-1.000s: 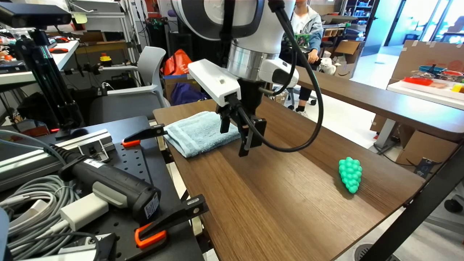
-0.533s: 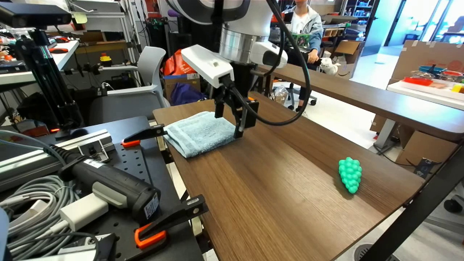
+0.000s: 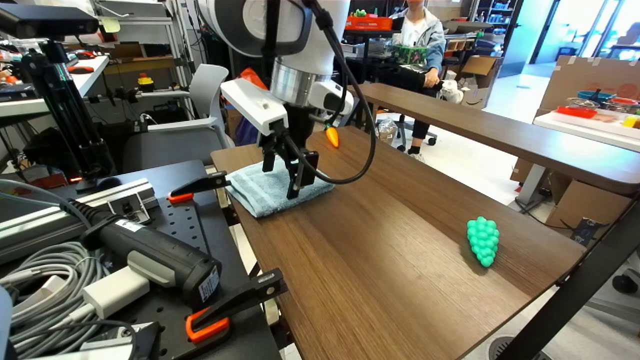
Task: Wipe the cloth on the table
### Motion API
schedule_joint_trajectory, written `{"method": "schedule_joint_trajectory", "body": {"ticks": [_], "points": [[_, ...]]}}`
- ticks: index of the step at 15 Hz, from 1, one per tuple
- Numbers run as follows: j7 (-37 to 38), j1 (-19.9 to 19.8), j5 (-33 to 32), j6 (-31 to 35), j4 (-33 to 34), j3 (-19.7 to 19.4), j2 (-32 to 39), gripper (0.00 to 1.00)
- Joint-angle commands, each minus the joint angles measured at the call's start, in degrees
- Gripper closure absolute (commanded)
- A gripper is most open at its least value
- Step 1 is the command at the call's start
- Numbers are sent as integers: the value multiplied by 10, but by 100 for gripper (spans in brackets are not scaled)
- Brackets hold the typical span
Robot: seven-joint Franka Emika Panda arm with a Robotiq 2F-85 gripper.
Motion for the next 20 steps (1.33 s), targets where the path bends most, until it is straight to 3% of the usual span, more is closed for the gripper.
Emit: {"method": "schedule_joint_trajectory", "body": {"ticks": [1,12,20], "points": [[-28,3,-3,29,-3,14,30,0],[-19,1,-2,16,1,13,28,0],[31,9,-21,89,4,-40,33,0]]}}
